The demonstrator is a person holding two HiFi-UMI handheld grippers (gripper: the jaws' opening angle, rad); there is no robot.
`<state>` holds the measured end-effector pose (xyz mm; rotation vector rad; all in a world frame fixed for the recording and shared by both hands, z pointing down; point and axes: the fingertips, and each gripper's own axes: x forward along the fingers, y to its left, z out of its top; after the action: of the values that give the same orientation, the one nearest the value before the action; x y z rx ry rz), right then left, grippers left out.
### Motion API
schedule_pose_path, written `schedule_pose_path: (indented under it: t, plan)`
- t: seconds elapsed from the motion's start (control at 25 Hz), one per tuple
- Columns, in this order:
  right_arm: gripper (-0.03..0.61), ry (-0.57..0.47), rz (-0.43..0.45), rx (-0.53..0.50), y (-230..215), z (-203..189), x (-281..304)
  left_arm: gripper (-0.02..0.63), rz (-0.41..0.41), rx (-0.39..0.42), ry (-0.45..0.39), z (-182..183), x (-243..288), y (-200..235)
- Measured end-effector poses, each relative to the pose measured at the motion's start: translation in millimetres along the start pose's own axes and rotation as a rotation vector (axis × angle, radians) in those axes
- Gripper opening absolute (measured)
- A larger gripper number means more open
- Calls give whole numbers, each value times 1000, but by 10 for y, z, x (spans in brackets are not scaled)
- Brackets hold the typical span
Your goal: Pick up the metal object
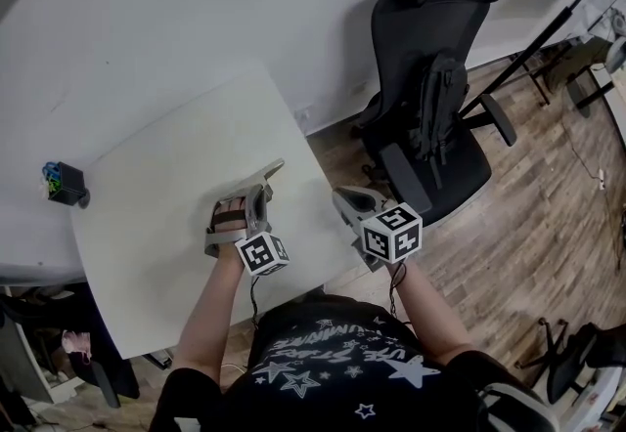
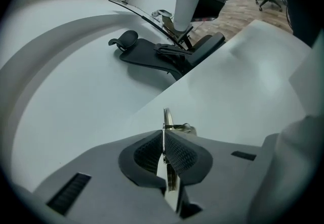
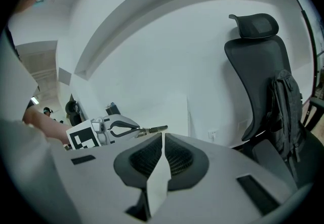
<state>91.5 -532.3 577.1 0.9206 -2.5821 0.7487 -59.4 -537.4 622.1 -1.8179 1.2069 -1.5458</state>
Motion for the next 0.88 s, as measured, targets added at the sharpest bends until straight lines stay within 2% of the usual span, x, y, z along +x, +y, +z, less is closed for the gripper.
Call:
schedule_pose_path:
  t: [0.2,0.4,0.56,0.72,0.88]
  plan:
    - [50,-2,1,-2,74,-1,-2,26,20,-42,-15,-11,-110,127]
    - [49,-10,2,-10,232,18,27,26,40,-183,-48,-60,-309,288]
    - [49,-20,-2,-13,419,1,7,26,51,-264,-73,-120,-504,401]
    - [49,-33,-10,-10,645,-48,-49,26,38,-403,-107,-214,-772,493]
    - [49,-55,-16,-2,930,-65,-94,26,36,-456,-139,-338,-1108,562]
